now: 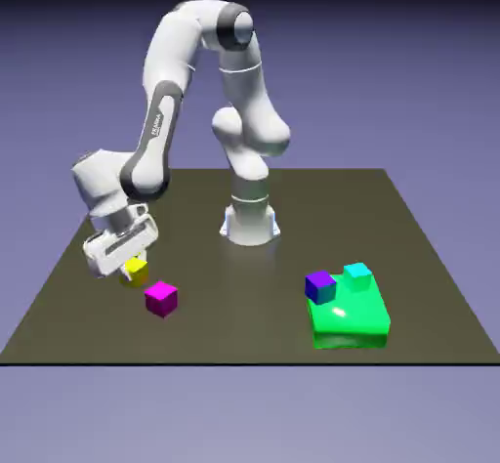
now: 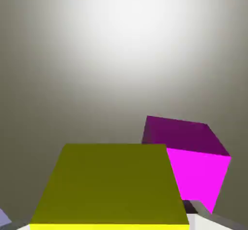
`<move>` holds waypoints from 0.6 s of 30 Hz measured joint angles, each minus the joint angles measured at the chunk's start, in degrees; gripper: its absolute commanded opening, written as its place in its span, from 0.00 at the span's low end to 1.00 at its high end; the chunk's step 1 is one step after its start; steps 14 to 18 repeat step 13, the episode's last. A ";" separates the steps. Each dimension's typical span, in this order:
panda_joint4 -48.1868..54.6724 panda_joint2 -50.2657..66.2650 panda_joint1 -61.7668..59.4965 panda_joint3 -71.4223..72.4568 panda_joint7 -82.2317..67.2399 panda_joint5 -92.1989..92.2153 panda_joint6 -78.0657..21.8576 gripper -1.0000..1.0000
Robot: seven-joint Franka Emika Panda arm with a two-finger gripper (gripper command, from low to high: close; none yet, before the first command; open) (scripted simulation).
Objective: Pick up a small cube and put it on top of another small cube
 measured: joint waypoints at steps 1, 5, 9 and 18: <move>-0.69 -1.11 0.69 -0.59 -1.46 -0.77 -1.11 0.00; -1.15 5.11 0.96 1.37 -4.58 3.32 5.42 0.00; -1.39 8.27 1.13 2.36 -6.10 5.31 8.70 1.00; -0.78 -0.03 0.58 -0.28 -1.91 -0.19 -0.02 1.00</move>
